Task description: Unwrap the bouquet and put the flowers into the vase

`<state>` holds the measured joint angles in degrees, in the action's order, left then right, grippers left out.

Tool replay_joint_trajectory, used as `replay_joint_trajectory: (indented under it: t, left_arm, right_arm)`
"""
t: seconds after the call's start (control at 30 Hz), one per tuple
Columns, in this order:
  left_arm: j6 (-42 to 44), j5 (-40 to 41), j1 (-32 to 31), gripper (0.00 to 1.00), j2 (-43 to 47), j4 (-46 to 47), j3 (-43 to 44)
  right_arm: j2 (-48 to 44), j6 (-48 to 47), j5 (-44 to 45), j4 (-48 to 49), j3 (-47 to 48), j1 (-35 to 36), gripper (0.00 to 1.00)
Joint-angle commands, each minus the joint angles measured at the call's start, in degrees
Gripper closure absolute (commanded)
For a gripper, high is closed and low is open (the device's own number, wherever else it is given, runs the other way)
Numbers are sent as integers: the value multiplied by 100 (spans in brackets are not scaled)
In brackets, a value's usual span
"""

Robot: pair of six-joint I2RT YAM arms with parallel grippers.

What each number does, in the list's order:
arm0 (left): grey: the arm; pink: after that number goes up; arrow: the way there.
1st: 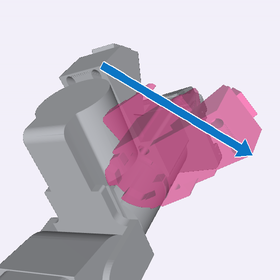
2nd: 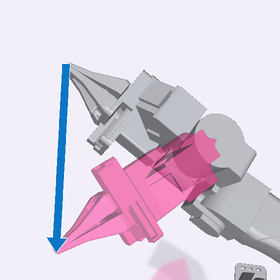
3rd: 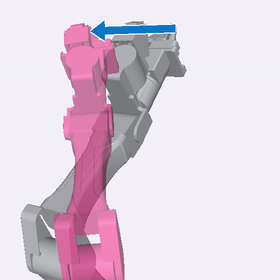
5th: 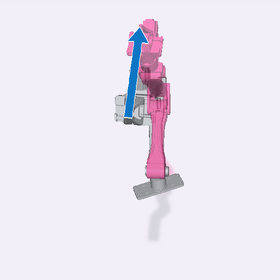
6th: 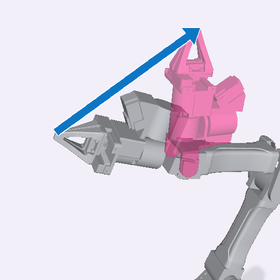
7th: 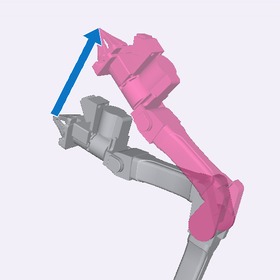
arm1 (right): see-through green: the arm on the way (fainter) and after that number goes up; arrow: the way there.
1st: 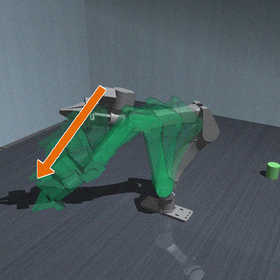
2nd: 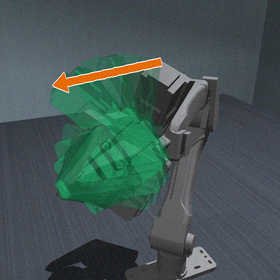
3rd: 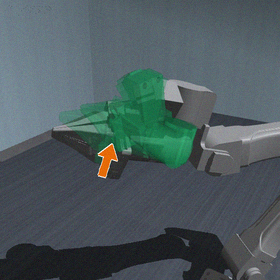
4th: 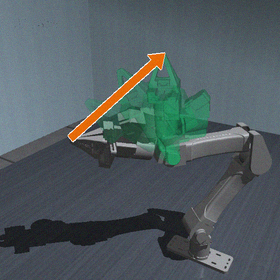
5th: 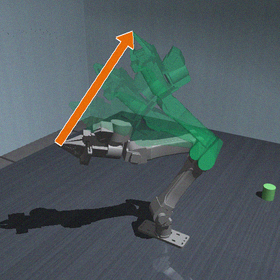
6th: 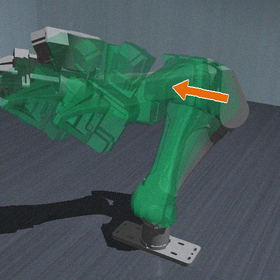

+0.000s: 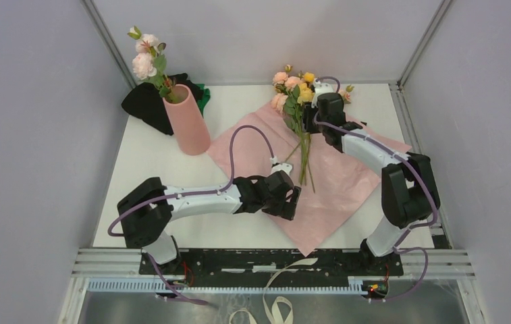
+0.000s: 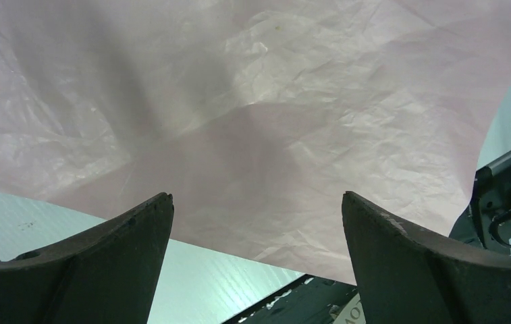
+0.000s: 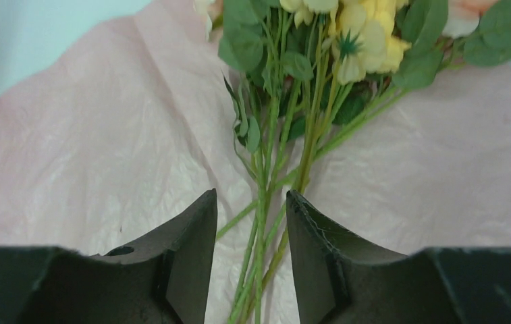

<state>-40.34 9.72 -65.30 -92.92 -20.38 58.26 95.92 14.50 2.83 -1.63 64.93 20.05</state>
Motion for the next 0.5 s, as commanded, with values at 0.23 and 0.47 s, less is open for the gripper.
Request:
replay_joint_trajectory:
  t: [0.23, 0.47]
  left_arm:
    - [204, 309, 1252, 0, 423, -111, 461]
    - [398, 117, 2065, 0, 179, -89, 1037]
  right_arm:
    - [1042, -478, 143, -545, 1160, 92, 48]
    - [1353, -508, 174, -488, 1211, 108, 48]
